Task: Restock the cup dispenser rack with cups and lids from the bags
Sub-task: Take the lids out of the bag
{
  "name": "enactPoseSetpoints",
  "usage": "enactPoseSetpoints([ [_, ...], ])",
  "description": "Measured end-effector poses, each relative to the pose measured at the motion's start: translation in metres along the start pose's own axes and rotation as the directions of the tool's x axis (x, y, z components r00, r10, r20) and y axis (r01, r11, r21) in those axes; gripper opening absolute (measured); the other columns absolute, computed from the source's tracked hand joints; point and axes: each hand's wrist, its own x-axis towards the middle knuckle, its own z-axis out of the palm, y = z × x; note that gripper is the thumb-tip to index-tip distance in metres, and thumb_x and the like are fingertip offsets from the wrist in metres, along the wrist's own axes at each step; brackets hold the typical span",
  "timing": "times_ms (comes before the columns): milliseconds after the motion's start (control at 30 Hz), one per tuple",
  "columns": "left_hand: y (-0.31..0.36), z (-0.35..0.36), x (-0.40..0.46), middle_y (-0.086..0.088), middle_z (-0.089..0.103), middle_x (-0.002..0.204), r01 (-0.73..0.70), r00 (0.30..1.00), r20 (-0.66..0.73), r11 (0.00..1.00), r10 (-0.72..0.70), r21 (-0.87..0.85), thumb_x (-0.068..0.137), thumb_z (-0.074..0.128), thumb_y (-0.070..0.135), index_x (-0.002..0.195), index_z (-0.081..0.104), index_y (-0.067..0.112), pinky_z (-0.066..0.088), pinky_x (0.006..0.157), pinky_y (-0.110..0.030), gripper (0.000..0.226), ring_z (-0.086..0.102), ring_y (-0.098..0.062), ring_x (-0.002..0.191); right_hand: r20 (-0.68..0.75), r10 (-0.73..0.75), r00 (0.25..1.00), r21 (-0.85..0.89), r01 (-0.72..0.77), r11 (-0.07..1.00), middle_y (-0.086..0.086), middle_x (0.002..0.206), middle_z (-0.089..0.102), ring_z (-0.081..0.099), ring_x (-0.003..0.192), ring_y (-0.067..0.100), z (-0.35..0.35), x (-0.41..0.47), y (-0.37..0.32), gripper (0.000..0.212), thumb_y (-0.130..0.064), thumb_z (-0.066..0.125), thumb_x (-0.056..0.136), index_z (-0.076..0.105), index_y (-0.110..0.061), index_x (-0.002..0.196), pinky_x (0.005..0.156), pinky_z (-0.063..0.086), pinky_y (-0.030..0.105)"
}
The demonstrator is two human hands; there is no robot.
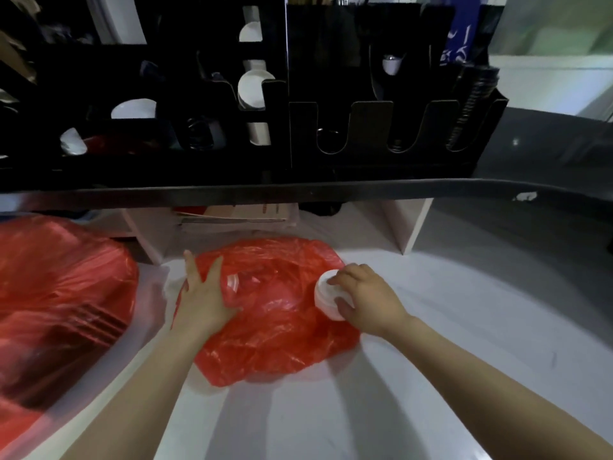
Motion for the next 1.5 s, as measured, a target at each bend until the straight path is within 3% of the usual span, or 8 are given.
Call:
enactPoseSetpoints([
  [200,-0.013,-0.018,0.005,-0.01,0.043,0.145,-0.038,0.995,0.084,0.967,0.061,-0.252,0.062,0.077,0.051,0.148,0.018,0.024,0.04,0.101,-0.042,0.107,0.045,-0.034,0.128,-0.091,-0.019,0.996,0.012,0.02,1.0,0.007,0.123,0.058,0.049,0.113,0.03,0.002,0.033,-0.035,0.033,-0.016,0.061,0.084,0.067,-0.016,0.116,0.094,0.043,0.039],
  [500,-0.022,-0.01,0.007,-0.011,0.058,0.123,0.18,0.977,0.201,0.803,-0.077,-0.568,0.072,0.077,0.007,0.13,0.044,0.018,0.048,0.093,-0.042,0.068,0.058,-0.027,0.105,0.19,-0.021,0.982,-0.043,0.03,0.999,0.005,0.12,0.057,0.046,0.116,0.028,0.034,0.071,-0.086,0.037,-0.021,0.055,0.089,0.06,-0.021,0.126,0.092,0.043,0.037],
  [767,-0.028,-0.004,0.02,-0.012,0.065,0.109,0.371,0.917,0.371,0.644,-0.142,-0.669,0.084,0.066,0.007,0.123,0.051,0.015,0.052,0.089,-0.049,0.043,0.064,-0.032,0.098,0.364,-0.048,0.93,-0.002,0.052,0.999,0.011,0.128,0.055,0.049,0.118,0.031,0.051,0.074,-0.096,0.064,-0.038,0.062,0.088,0.034,-0.022,0.144,0.096,0.04,0.04],
  [967,-0.019,0.001,0.022,-0.012,0.069,0.099,0.395,0.913,0.397,0.442,-0.091,-0.806,0.082,0.048,-0.016,0.12,0.055,0.013,0.054,0.067,-0.034,0.048,0.068,-0.027,0.087,0.255,0.034,0.966,-0.044,-0.024,0.999,0.015,0.12,0.059,0.054,0.109,0.034,0.058,0.071,-0.098,0.066,-0.04,0.067,0.084,0.036,-0.014,0.136,0.089,0.041,0.04],
  [1133,-0.013,-0.002,0.018,-0.011,0.066,0.101,0.345,0.932,0.35,0.527,-0.096,-0.777,0.079,0.045,-0.015,0.124,0.053,0.014,0.054,0.072,-0.036,0.054,0.064,-0.027,0.091,0.004,0.104,0.995,0.157,-0.103,0.982,0.011,0.108,0.061,0.057,0.1,0.032,0.056,0.065,-0.093,0.039,-0.024,0.061,0.084,0.048,-0.014,0.12,0.078,0.041,0.036],
  [1300,-0.006,-0.012,0.005,0.006,0.062,0.101,0.14,0.99,0.121,0.697,-0.077,-0.703,0.079,0.06,0.0,0.126,0.048,0.03,0.046,0.064,-0.019,0.057,0.06,-0.009,0.088,-0.146,0.294,0.945,0.51,-0.183,0.841,-0.012,0.112,0.057,0.058,0.098,0.012,0.033,0.056,-0.082,0.049,-0.046,0.064,0.085,0.045,-0.026,0.126,0.078,0.047,0.022],
  [1400,0.002,-0.017,-0.001,-0.003,0.045,0.14,-0.02,0.998,0.042,0.84,0.051,-0.543,0.077,0.073,0.018,0.142,0.031,0.033,0.045,0.097,-0.035,0.079,0.046,-0.02,0.127,-0.181,0.42,0.889,0.652,-0.211,0.728,-0.016,0.117,0.049,0.052,0.101,0.006,0.015,0.047,-0.067,0.056,-0.036,0.07,0.083,0.038,-0.029,0.129,0.074,0.04,0.005],
  [1500,0.02,-0.019,-0.005,-0.001,0.001,0.161,-0.136,0.991,-0.042,0.932,0.13,-0.335,0.078,0.074,0.027,0.15,0.016,0.037,0.017,0.118,-0.049,0.093,-0.001,-0.02,0.148,-0.098,0.575,0.812,0.767,-0.306,0.563,-0.006,0.12,0.056,0.057,0.103,0.016,-0.003,0.037,-0.043,0.048,-0.033,0.067,0.086,0.042,-0.028,0.127,0.08,0.049,0.025],
])
